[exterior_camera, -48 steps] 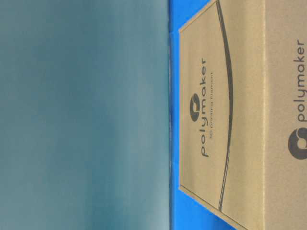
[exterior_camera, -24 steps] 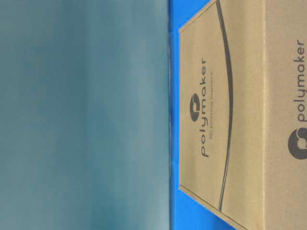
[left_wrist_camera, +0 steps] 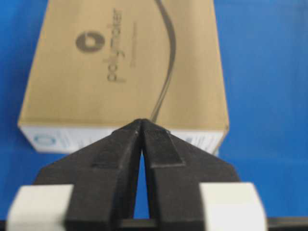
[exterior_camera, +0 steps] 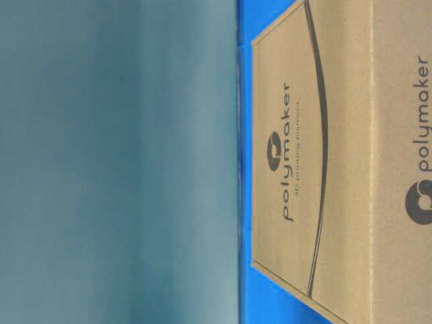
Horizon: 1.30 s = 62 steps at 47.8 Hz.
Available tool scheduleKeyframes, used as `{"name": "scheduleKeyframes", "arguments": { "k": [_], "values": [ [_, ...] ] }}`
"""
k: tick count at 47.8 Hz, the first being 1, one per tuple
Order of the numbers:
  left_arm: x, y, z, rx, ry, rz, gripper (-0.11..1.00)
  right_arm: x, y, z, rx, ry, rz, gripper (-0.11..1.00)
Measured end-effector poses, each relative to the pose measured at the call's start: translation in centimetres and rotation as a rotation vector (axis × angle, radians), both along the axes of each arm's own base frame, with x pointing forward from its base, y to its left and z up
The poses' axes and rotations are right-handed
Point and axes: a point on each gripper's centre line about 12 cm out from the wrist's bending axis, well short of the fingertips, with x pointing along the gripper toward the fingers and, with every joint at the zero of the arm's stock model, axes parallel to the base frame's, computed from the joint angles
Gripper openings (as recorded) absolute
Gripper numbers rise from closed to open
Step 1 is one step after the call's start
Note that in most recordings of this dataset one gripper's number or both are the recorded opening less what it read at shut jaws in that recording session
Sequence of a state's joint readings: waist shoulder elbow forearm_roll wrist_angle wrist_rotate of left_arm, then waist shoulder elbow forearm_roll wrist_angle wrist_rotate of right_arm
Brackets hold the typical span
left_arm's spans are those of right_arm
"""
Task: Lift up the cardboard box by clamping it between your arms.
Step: 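Rotate both grippers and move them toward the box's left and right sides, then press both grippers inward against opposite sides of the box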
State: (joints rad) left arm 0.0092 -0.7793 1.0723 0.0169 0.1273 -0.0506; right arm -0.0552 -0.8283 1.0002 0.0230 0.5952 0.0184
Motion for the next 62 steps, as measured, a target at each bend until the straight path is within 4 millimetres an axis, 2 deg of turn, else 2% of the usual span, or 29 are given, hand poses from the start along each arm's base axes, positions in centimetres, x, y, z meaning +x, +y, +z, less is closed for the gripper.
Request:
{"name": "scheduleKeyframes", "arguments": {
  "k": [3, 12, 14, 16, 28, 35, 51, 62],
  "values": [
    [0.0, 0.0, -0.4, 0.000, 0.037, 0.002, 0.26, -0.1, 0.0, -0.3, 0.000, 0.029, 0.001, 0.37],
    [-0.1, 0.1, -1.4, 0.013, 0.115, -0.002, 0.78, -0.3, 0.0, -1.8, 0.008, 0.139, -0.001, 0.90],
    [0.0, 0.1, -1.5, 0.016, 0.128, -0.004, 0.85, -0.4, -0.1, -2.3, 0.006, 0.169, -0.002, 0.96],
    [0.2, 0.2, -1.9, 0.014, 0.149, 0.000, 0.85, -0.4, -0.1, -2.9, 0.004, 0.193, -0.003, 0.99],
    [1.3, 0.4, -5.1, 0.005, 0.302, 0.012, 0.85, -0.3, -0.9, -5.1, -0.006, 0.273, -0.029, 1.00],
    [2.2, 0.9, -7.2, -0.002, 0.396, 0.032, 0.86, 0.2, -1.2, -7.1, -0.011, 0.302, -0.033, 1.00],
    [4.7, 1.9, -9.8, 0.014, 0.506, 0.040, 0.86, 3.1, -1.6, -11.0, -0.010, 0.335, -0.032, 1.00],
    [5.8, 2.2, -11.2, 0.014, 0.552, 0.044, 0.86, 5.8, -1.9, -12.3, -0.008, 0.345, -0.033, 1.00]
  ]
}}
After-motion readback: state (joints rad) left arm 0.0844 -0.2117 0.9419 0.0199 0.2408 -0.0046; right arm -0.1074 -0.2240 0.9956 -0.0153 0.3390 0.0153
